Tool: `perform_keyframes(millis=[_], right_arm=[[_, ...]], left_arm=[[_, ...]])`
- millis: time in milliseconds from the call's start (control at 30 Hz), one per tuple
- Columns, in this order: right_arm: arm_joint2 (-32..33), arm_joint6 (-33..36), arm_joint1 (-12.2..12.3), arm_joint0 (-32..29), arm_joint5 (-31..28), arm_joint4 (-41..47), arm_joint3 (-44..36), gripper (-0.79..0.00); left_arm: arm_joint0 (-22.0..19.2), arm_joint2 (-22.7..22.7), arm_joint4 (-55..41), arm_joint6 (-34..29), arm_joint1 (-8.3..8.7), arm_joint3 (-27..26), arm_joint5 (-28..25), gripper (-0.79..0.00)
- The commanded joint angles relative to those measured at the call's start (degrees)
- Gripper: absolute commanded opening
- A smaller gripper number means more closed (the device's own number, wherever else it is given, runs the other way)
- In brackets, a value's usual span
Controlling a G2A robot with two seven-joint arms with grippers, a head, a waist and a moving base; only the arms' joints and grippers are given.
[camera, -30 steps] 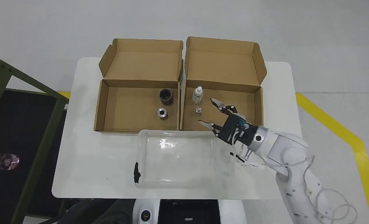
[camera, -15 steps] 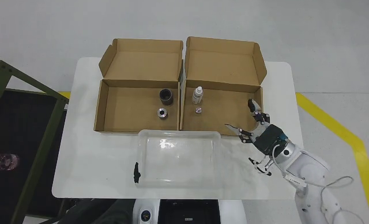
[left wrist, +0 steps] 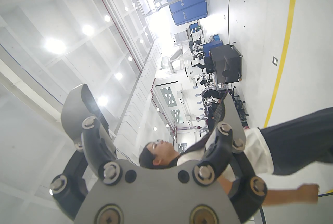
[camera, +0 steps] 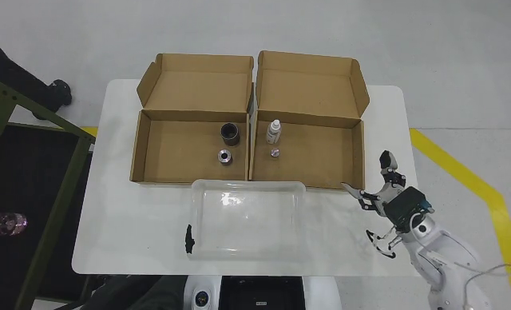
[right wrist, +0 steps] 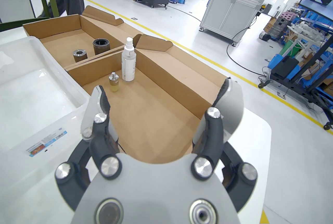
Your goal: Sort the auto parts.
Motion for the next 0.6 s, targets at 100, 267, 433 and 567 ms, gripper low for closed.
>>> perform_keyframes(millis=[100,267,433,567], right_arm=[[1.57,-0.81,0.22,-0.92,0.53,0.84,1.32,-0.006],[2.63,-1.26,0.35,-1.31,1.52,1.99,2.44,0.000],[3.50,-1.14,0.56,-1.48,2.34,1.16,2.54,0.000],[3.54,-1.35,0.59,-1.65,2.69,0.76,2.17,0.000]], left_arm=[[0.00,0.00,0.00,0.00,0.00,0.00,0.00,0.000],[0.00,0.00,0.00,0.00,0.00,0.00,0.00,0.000],[0.00,0.00,0.00,0.00,0.00,0.00,0.00,0.000],[0.00,0.00,0.00,0.00,0.00,0.00,0.00,0.000]])
